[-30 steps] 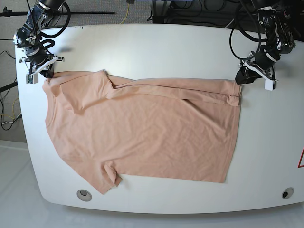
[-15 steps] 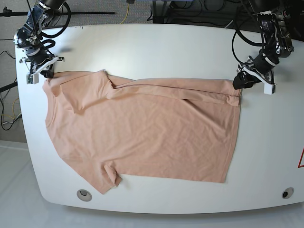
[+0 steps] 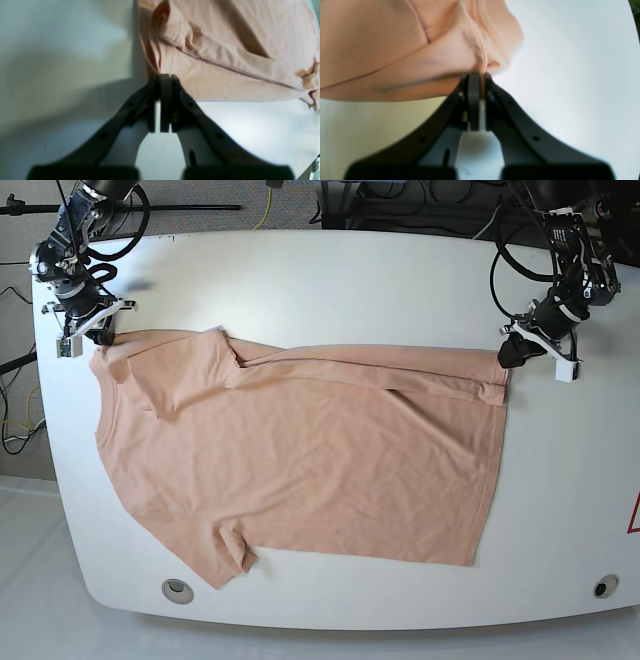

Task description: Fold the T-shirt properly

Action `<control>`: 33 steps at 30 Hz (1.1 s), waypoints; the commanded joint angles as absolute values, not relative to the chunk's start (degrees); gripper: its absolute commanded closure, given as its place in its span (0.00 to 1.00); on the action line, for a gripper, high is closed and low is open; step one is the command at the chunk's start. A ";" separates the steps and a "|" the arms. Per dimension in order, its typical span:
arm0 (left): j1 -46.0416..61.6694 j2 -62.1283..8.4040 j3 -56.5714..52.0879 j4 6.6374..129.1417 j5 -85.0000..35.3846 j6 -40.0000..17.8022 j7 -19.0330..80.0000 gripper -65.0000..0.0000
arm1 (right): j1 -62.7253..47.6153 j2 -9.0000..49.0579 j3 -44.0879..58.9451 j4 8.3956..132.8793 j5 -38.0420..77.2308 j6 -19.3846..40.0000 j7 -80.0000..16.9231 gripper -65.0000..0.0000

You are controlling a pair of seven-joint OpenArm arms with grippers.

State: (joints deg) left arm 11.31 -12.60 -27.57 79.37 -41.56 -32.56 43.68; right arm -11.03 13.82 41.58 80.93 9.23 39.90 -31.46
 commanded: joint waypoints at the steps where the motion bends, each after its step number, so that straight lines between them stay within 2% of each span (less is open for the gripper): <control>1: 11.21 -13.67 -27.72 81.00 -41.79 -29.78 42.60 1.00 | -10.78 14.65 41.56 81.35 9.28 40.00 -31.08 1.00; 5: 11.50 -13.81 -27.39 81.55 -41.29 -27.06 41.82 1.00 | -10.79 14.65 41.41 81.41 9.41 40.00 -31.06 1.00; 11: 11.21 -13.86 -27.09 80.89 -40.73 -26.71 40.69 0.74 | -10.75 14.76 41.67 81.17 9.49 40.00 -31.05 1.00; 13: 11.29 -13.84 -27.29 80.81 -40.78 -27.18 40.63 0.76 | -10.71 14.77 41.71 81.07 9.41 40.00 -31.03 1.00; 21: 11.30 -13.46 -27.03 80.36 -40.72 -28.81 41.69 0.91 | -10.90 14.87 41.67 81.34 9.68 40.00 -30.41 1.00; 33: 13.53 -13.49 -26.76 81.62 -39.94 -28.44 42.04 0.94 | -12.13 14.83 41.77 82.73 9.96 40.00 -30.21 1.00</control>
